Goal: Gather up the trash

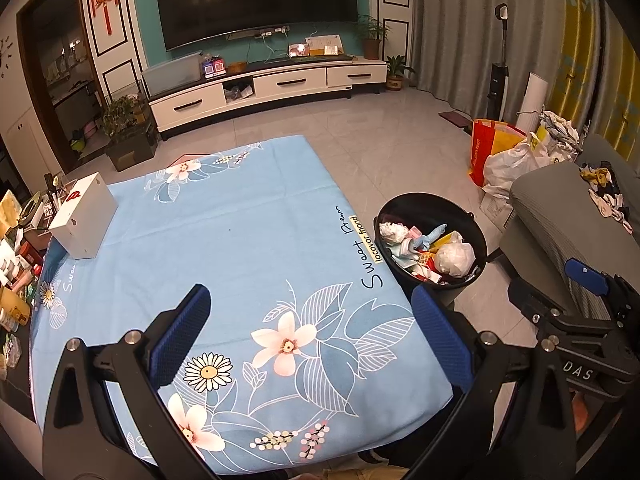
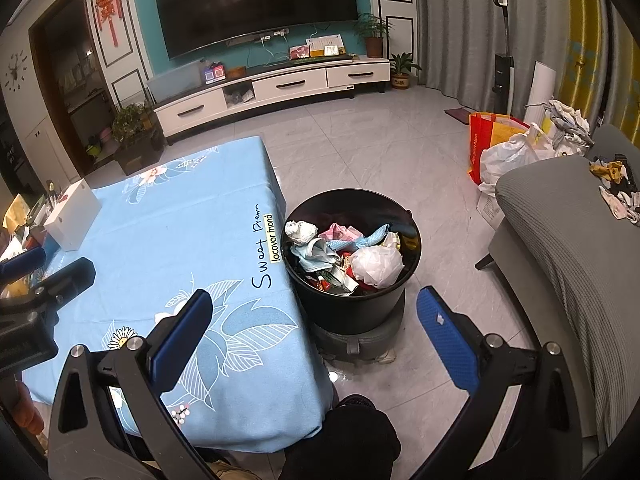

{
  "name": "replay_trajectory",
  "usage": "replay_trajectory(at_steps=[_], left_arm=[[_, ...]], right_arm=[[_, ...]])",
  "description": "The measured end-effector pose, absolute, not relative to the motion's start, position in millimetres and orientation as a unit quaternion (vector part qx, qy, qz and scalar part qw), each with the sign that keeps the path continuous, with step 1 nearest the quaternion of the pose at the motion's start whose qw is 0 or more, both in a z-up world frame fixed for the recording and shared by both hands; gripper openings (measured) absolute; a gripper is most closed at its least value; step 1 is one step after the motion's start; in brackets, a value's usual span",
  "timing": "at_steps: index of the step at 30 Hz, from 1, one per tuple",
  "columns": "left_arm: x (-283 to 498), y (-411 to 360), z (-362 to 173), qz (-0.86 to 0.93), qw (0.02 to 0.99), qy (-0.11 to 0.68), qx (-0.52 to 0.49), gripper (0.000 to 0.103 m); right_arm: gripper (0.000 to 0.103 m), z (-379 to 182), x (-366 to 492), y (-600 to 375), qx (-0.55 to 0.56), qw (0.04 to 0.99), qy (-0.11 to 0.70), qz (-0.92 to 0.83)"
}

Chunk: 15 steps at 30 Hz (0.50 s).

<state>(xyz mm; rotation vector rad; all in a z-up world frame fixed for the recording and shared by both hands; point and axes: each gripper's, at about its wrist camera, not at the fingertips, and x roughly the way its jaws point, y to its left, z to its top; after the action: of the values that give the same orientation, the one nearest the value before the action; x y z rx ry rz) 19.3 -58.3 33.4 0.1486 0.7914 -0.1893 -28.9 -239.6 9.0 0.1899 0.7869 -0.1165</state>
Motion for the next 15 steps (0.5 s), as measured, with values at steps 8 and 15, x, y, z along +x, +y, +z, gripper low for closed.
replay_trajectory(at_steps=[8,15], left_arm=[[20.1,-58.5,30.8,-0.091,0.914,0.388,0.070,0.100],[21.1,-58.3,30.4,-0.090,0.914,0.390,0.069,0.100]], right_arm=[[0.100,9.4,-28.8,-239.4,0.092,0.917,0.383,-0.057],[0.100,9.8,-28.2,-239.6,0.092,0.918,0.383,-0.057]])
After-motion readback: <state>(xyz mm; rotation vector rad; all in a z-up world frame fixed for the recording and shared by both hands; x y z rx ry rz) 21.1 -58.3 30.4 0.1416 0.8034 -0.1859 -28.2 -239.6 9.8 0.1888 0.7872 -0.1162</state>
